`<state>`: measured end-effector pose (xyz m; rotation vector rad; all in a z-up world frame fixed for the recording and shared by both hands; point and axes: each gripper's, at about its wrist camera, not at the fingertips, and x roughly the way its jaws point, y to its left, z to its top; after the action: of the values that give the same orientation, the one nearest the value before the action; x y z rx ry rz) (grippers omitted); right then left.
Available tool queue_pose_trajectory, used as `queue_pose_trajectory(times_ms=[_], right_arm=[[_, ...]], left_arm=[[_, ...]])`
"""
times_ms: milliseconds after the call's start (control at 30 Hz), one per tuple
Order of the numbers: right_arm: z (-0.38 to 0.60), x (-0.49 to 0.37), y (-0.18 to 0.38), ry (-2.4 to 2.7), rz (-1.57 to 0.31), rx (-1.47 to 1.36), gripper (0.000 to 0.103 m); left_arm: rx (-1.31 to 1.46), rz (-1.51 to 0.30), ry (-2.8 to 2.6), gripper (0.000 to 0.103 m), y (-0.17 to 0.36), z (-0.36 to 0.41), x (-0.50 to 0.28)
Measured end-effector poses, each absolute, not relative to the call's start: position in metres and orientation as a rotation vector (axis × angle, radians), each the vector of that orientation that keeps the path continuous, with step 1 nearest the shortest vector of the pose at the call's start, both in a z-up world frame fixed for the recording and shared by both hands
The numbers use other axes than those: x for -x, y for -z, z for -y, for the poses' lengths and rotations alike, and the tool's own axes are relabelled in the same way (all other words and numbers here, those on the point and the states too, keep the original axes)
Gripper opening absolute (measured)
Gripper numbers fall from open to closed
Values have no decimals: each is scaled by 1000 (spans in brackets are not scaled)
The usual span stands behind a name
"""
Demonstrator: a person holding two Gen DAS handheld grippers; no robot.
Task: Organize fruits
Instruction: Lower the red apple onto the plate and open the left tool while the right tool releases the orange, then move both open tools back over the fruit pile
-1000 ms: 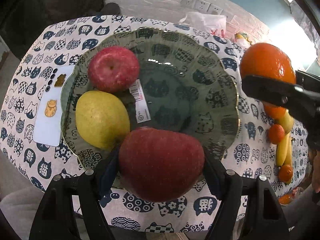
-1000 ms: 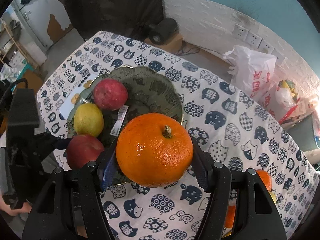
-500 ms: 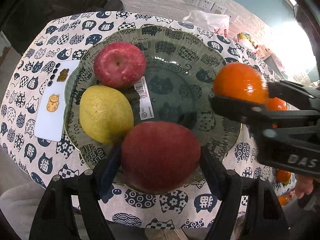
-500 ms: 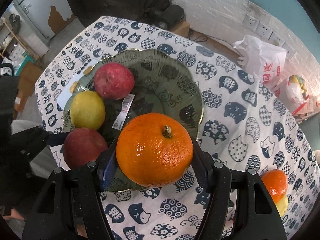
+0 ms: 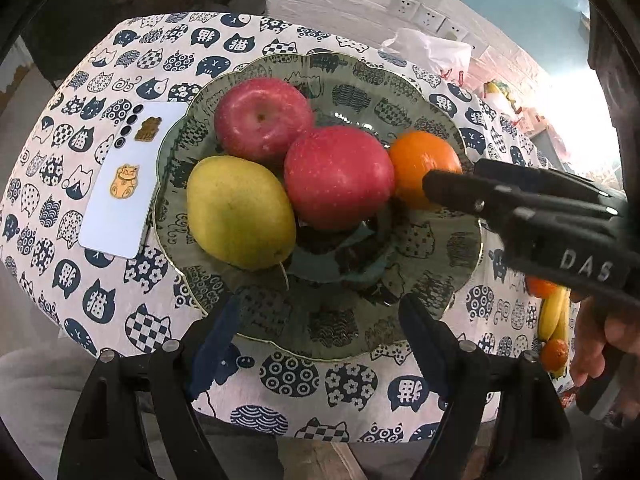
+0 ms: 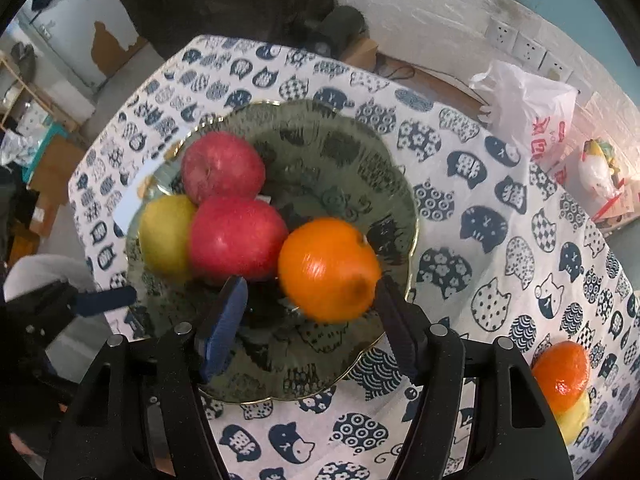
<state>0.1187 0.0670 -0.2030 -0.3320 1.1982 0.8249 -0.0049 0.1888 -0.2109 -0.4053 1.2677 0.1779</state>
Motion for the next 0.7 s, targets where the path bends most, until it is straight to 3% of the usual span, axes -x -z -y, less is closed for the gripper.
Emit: queue_pose_trajectory(times_ms=[333,700], right_arm=[[-47,-115,174,-802,-1147,286,81],[15,-114,152,-713,-1118,273,81]], left_arm=[[393,-1256,-149,83,199,-176,5],[320,-1242,-94,83,185,-141,-5]])
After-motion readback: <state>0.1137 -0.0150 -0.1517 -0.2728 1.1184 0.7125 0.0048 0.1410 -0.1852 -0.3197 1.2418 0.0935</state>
